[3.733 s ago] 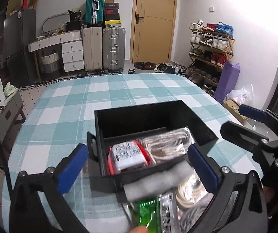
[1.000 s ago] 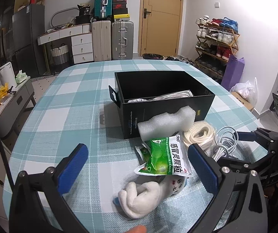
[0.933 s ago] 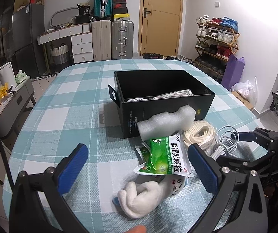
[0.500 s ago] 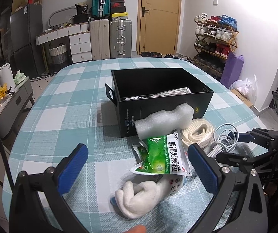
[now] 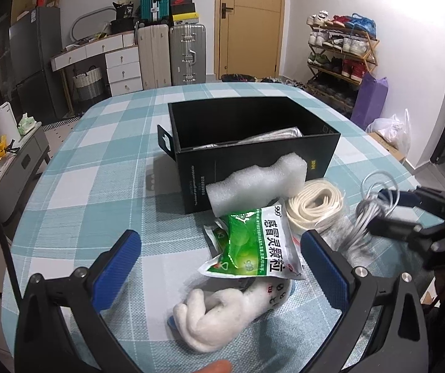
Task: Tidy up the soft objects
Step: 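Grasp the white charging cable with the right gripper while the left gripper grasps the green sachet, then lift the green sachet with the left gripper while the right gripper lifts the charging cable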
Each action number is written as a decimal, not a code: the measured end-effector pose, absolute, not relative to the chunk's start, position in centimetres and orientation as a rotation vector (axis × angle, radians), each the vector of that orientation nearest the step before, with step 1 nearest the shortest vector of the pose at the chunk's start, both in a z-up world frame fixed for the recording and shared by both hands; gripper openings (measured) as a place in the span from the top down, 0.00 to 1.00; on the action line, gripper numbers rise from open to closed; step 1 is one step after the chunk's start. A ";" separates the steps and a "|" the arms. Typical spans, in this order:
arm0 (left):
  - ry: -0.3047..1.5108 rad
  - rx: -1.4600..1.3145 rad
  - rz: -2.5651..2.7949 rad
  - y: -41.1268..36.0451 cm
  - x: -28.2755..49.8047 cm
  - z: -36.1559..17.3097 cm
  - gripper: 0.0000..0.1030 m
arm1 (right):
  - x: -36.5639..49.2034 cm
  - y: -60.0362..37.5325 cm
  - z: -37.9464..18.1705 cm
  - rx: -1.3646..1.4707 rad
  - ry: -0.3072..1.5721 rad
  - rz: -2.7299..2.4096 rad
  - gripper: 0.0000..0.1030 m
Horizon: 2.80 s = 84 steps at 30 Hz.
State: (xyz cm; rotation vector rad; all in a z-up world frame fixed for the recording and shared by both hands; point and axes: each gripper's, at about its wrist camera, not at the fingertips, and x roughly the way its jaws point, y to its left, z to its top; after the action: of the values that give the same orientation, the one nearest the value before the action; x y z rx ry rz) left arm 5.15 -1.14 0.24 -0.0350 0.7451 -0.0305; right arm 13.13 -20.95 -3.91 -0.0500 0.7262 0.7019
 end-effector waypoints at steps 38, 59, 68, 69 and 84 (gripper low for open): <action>0.786 -0.142 -0.186 -0.3 5.0 -0.1 0.69 | 12.9 -21.5 -3.2 -0.003 0.686 0.692 0.26; 0.861 -0.089 -0.175 -2.5 6.8 -1.7 0.33 | 12.8 -21.4 -3.2 -0.006 0.694 0.699 0.26; 0.824 -0.085 -0.205 -2.2 6.0 -0.8 0.60 | 12.9 -21.4 -3.3 -0.008 0.694 0.695 0.26; 0.821 -0.082 -0.206 -2.3 5.9 -0.8 0.61 | 12.9 -21.4 -3.2 -0.008 0.693 0.696 0.26; 0.765 -0.107 -0.224 -1.6 4.3 0.8 0.66 | 12.4 -21.3 -2.7 -0.017 0.664 0.699 0.26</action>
State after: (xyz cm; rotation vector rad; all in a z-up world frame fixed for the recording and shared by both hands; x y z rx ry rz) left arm 4.26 -1.56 0.75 -0.1072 0.7647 -0.2244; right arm 12.43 -21.28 -2.72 -0.0165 0.6643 0.6991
